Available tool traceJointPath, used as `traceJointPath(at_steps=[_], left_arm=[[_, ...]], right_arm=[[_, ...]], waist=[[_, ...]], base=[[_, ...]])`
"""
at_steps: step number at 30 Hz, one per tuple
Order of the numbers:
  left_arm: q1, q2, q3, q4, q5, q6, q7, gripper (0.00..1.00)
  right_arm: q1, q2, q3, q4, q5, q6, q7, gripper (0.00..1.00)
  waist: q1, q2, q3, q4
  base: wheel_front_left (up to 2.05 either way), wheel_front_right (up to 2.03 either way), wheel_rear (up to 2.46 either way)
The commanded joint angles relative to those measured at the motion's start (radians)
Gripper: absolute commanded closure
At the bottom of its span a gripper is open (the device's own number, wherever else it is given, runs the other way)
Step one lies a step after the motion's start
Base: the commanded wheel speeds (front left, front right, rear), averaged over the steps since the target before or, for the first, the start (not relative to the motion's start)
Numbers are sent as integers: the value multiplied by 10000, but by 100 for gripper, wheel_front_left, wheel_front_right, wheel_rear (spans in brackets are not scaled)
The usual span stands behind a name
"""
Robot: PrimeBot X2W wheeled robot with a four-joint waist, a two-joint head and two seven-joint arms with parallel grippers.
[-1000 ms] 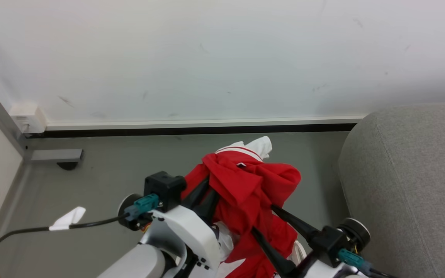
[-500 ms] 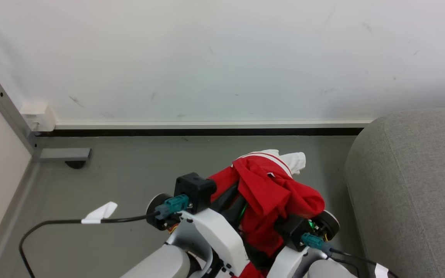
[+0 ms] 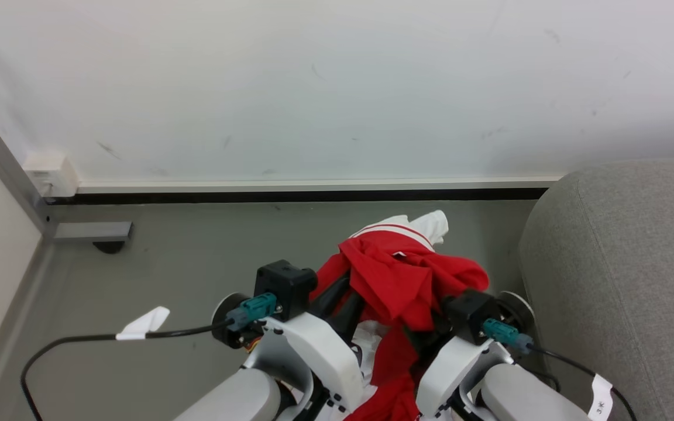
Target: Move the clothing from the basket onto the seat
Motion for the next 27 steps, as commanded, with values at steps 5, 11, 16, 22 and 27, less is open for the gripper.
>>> traceJointPath(at_steps=[5,11,16,22,27], left_arm=[[145,147,43,88,90,123,-207,0],[179,135,49,123,118,189,-329,0],[124,96,-8,131,143,164,-391,0],[95,57,-114,95,147,127,-354,0],[82,-1,-219,58,171,122,-356,0]], right_arm=[[190,-483,-1022,-661,-307,-21,-35,100],[401,-1003,-2123,-1497,-659,-21,-36,100],[443,-1353,-2801,-2137,-863,-21,-37,100],[492,-1686,-3383,-2686,-933,-21,-36,100],[495,-1975,-3695,-3058,-914,-21,60,100]], waist=[[-1,0,123,-152],[-1,0,201,-402],[-1,0,197,-740],[-1,0,208,-1296],[-1,0,291,-1879]], base=[[0,0,0],[0,0,0],[0,0,0],[0,0,0],[0,0,0]])
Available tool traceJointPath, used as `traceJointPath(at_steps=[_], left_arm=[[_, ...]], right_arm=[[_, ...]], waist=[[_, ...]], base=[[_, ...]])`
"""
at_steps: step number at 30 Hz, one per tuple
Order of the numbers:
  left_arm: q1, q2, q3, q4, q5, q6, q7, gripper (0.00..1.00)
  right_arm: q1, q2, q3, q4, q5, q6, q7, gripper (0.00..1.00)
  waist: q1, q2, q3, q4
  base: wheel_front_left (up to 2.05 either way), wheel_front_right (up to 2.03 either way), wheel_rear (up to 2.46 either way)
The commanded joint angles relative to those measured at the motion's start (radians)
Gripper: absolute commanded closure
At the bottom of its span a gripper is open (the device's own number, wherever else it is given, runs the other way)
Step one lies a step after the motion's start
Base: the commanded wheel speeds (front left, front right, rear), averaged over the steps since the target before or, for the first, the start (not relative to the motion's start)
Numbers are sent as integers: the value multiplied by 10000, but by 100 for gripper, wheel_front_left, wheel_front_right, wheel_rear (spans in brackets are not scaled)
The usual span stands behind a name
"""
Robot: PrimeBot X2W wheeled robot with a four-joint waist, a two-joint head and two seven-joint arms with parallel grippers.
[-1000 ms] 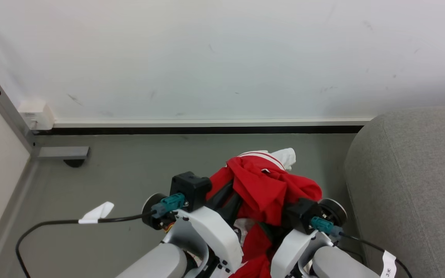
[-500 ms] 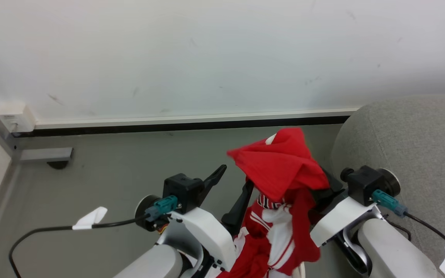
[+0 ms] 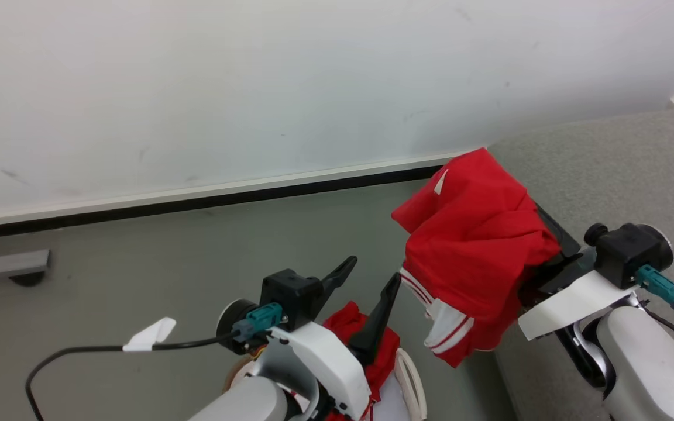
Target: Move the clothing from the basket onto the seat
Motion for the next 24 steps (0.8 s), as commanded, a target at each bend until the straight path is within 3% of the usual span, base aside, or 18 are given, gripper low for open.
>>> traceJointPath(at_steps=[1,13,24], left_arm=[[4,-7,-12,-2,103,-10,-36,0],[-271,-256,-199,16,175,-114,-157,0],[-1249,-187,-446,-280,571,-280,336,0]], right_arm=[[88,-111,-119,-160,-9,-21,44,100],[316,-655,-703,-1243,76,-21,678,100],[-684,-952,-2170,-1358,92,-21,880,100]], waist=[[0,-1,76,-372],[0,-1,536,-1570],[0,-1,2206,-1350]], base=[[0,0,0],[0,0,0],[0,0,0]])
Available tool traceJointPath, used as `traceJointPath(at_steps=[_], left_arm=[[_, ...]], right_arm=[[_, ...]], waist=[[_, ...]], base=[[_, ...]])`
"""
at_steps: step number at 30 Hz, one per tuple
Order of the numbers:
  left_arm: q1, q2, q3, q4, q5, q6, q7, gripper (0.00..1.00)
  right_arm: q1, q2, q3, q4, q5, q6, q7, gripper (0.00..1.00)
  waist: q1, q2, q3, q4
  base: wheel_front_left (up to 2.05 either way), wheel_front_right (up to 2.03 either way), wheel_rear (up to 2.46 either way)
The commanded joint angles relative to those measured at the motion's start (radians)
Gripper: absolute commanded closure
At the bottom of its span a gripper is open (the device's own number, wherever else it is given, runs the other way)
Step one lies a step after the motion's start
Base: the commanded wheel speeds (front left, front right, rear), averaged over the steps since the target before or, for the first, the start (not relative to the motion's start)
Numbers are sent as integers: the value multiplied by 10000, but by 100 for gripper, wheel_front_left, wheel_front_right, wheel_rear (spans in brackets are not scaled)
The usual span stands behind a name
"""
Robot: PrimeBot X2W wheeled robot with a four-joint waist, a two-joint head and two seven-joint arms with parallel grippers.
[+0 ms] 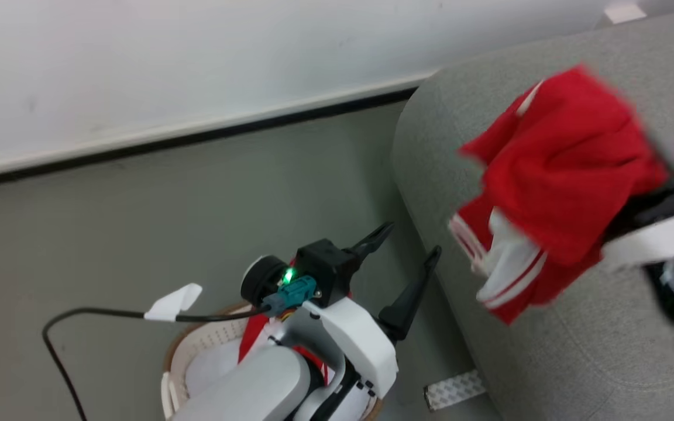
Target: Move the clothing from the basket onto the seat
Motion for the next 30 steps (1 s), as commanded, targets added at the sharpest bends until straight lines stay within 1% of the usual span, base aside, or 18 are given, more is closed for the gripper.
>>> traceJointPath(at_steps=[1,7,9,12,14,16,19,20,21,24,25,26,27,28,29,30], left_arm=[[-321,103,-48,-96,144,-69,137,0],[-1236,110,-130,-282,536,-292,478,0],[-1544,70,-169,-318,618,-376,556,0],[-1979,19,-228,-372,725,-507,642,0],[-2239,-52,-225,-393,824,-568,646,0],[-2383,-171,-258,-341,859,-637,586,0],[-2544,-359,-351,-215,853,-772,445,0],[-2544,-359,-351,-215,853,-772,445,0],[-2563,-434,-383,-158,840,-788,400,0],[-2559,-614,-448,38,773,-856,233,0],[-2549,-636,-465,93,758,-861,210,0],[-2525,-632,-481,162,752,-862,169,0],[-2479,-611,-481,228,740,-860,143,0],[-2415,-582,-478,266,719,-848,123,0],[-2348,-534,-459,321,687,-822,107,0],[-2274,-477,-430,375,651,-793,72,0]], right_arm=[[-653,-161,-527,156,-74,-21,-3,100],[-2933,-661,-2251,1181,-235,-21,234,100],[-3886,-1092,-2778,1635,-601,-21,395,100],[-5310,-1561,-3689,2531,-931,-21,660,100],[-6158,-1923,-4519,3303,-1380,-21,668,100],[-6716,-2005,-5550,4152,-2086,-21,526,100],[-7046,-2102,-6987,5394,-3408,-21,364,100],[-7046,-2102,-6987,5394,-3408,-21,364,100],[-6989,-2068,-7436,5759,-3792,-21,247,100],[-6434,-1717,-8810,6850,-4770,-23,-139,100],[-6237,-1649,-9237,7136,-5039,-21,-230,93],[-6021,-1623,-9704,7423,-5391,-23,-321,82],[-5831,-1575,-10113,7669,-5682,-23,-343,69],[-5639,-1469,-10444,7872,-6006,-23,-366,33],[-5441,-1337,-10690,8071,-6331,-23,-346,0],[-5312,-1190,-10877,8228,-6618,-23,-329,0]], waist=[[-1,-1,859,283],[-1,-1,2359,730],[-1,-1,2857,903],[-1,-1,3557,1178],[-1,-1,3989,1343],[-1,-1,4284,1514],[-1,-1,4551,1834],[-1,-1,4551,1834],[-1,-1,4606,1945],[-1,-1,4696,2194],[-1,-1,4709,2254],[-1,-1,4702,2304],[-1,-1,4679,2334],[-1,-1,4646,2349],[-1,-1,4605,2347],[-1,-1,4540,2315]], base=[[0,0,0],[0,0,0],[0,0,0],[0,0,0],[0,0,0],[0,0,0],[0,0,0],[0,0,0],[0,0,0],[0,0,0],[0,0,0],[0,0,0],[0,0,0],[0,0,0],[0,0,0],[0,0,0]])
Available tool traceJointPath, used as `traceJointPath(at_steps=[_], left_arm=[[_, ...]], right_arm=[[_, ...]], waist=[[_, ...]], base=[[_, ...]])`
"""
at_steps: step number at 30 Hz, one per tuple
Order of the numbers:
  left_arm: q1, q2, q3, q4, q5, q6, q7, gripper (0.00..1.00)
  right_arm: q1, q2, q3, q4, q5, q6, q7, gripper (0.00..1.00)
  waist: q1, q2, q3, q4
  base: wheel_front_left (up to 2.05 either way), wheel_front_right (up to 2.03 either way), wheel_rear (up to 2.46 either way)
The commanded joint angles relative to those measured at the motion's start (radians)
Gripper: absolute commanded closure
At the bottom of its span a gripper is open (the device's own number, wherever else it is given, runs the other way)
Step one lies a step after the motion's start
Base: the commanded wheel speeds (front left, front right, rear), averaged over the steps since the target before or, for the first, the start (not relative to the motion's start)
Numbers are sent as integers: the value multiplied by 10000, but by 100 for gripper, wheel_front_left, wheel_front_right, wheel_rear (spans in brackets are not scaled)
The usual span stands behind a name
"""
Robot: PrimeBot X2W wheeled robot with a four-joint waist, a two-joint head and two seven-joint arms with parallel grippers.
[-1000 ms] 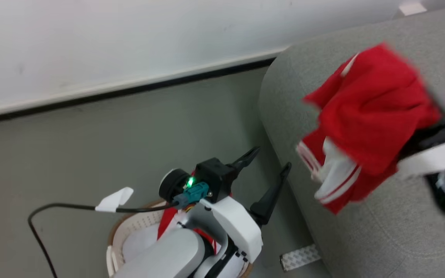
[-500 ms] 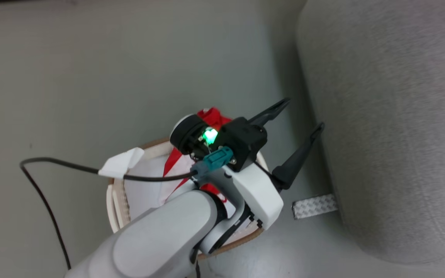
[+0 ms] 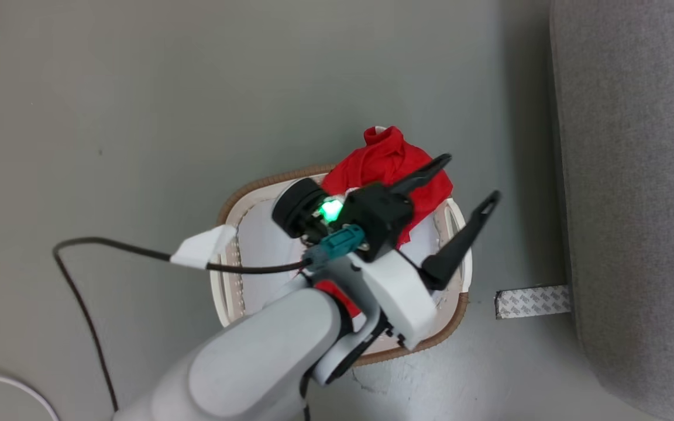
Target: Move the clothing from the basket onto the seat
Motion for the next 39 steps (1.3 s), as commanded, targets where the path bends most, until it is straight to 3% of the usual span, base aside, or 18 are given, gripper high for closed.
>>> traceJointPath(at_steps=[1,4,9,17,27,34,39], left_arm=[[189,133,66,77,-76,37,-139,0],[408,275,159,223,-242,118,-233,0],[976,497,456,407,-502,302,-615,0],[2298,962,1252,710,-1136,829,-1623,0],[4127,1521,2192,908,-1673,1389,-2683,0],[5456,1607,3080,1012,-1543,1515,-2886,0],[6533,1405,4311,815,-878,1395,-2884,0]], right_arm=[[154,130,-122,92,-308,-25,-83,0],[419,602,-190,190,-872,-25,-326,0],[966,1499,638,-44,-1145,-25,-681,0],[3553,2835,2983,-3516,589,-25,-683,0],[6892,3390,5247,-6635,1980,-25,-683,0],[8387,3673,6382,-7404,2665,-25,-684,0],[9302,3765,6941,-7411,2903,-25,-684,0]], waist=[[-3,0,-153,-89],[-3,0,-489,-309],[-3,0,-1430,-631],[-3,0,-3145,-714],[-3,0,-4788,-11],[-3,0,-5792,483],[-3,0,-6422,681]], base=[[0,0,0],[0,0,0],[0,0,0],[0,0,0],[0,0,0],[0,0,0],[0,0,0]])
